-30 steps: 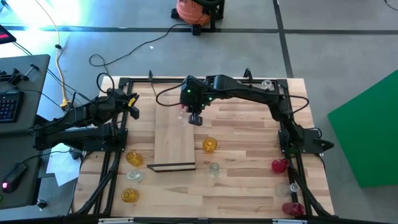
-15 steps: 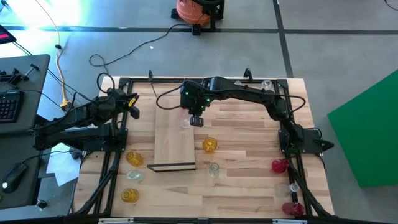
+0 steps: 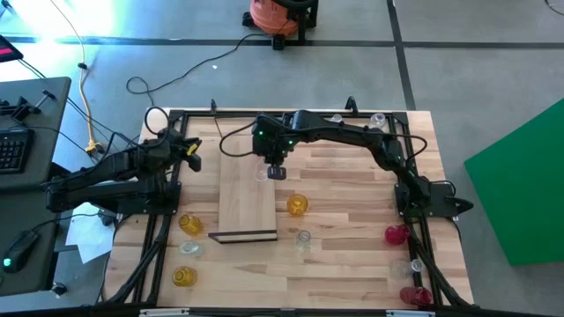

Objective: Sort vases onto shelf
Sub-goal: Put the transparent vase on the shelf

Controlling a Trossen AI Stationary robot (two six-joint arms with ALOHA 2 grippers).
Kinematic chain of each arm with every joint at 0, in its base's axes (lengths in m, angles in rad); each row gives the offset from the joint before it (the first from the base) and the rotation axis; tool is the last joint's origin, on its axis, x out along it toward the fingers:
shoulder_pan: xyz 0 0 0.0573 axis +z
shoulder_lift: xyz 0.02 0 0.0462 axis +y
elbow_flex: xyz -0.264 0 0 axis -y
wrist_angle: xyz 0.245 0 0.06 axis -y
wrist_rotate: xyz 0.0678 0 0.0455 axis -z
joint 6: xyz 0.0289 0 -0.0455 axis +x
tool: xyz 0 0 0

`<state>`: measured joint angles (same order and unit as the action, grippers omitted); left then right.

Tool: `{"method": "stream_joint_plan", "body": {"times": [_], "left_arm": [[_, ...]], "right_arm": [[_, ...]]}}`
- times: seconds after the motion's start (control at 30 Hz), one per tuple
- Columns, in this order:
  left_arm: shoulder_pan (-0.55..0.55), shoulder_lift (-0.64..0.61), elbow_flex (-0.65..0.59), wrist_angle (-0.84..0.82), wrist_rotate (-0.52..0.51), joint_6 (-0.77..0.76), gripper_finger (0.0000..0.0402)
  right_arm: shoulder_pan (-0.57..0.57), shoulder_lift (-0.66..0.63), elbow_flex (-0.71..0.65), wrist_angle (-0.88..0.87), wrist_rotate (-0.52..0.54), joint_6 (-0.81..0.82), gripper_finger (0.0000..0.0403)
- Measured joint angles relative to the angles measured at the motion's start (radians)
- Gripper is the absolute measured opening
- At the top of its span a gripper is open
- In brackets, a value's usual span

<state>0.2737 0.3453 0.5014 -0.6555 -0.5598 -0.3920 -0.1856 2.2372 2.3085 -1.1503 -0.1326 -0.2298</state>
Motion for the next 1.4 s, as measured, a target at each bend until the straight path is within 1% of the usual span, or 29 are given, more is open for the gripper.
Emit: {"method": "stream_joint_plan", "body": {"times": [0.17, 0.23, 0.3, 0.47, 0.57, 0.63, 0.83, 1.07, 1.17, 1.3, 1.4], "left_arm": [[0.0, 0.0, 0.0, 0.0, 0.003, -0.008, 0.0056], [0.0, 0.0, 0.0, 0.003, 0.031, -0.019, 0.0055], [0.0, 0.003, 0.0, 0.003, 0.091, -0.021, 0.0055], [0.0, 0.046, 0.0, 0.007, 0.298, -0.031, 0.0054], [0.0, 0.108, 0.0, 0.041, 0.366, -0.045, 0.0049], [0.0, 0.172, 0.0, 0.092, 0.395, -0.044, 0.0044], [0.0, 0.392, 0.0, 0.282, 0.402, -0.021, 0.0025], [-0.014, 0.613, 0.0, 0.359, 0.393, -0.016, 0.0001], [-0.038, 0.678, 0.0, 0.429, 0.394, 0.002, 0.0002], [-0.072, 0.746, 0.0, 0.541, 0.401, -0.012, 0.0001], [-0.081, 0.778, 0.0, 0.563, 0.409, -0.023, 0.0001]], "right_arm": [[0.0, 0.002, 0.0, 0.017, 0.006, -0.007, 0.0], [0.0, 0.002, 0.0, 0.019, 0.009, -0.007, 0.0002], [0.0, 0.002, 0.0, 0.018, 0.009, -0.007, 0.0004], [0.0, 0.002, 0.0, 0.019, 0.009, -0.007, 0.0005], [0.0, 0.002, 0.0, 0.019, 0.01, -0.007, 0.0005], [0.0, 0.002, 0.0, 0.019, 0.01, -0.007, 0.0005], [0.0, 0.002, 0.0, 0.019, 0.01, -0.004, 0.0006], [0.0, 0.002, 0.0, 0.019, 0.012, -0.003, 0.0002], [0.0, 0.002, 0.0, 0.019, 0.024, -0.003, 0.0003], [0.0, 0.002, 0.0, 0.019, 0.024, -0.006, 0.0002], [0.0, 0.002, 0.0, 0.019, 0.023, -0.006, 0.0001]]}}
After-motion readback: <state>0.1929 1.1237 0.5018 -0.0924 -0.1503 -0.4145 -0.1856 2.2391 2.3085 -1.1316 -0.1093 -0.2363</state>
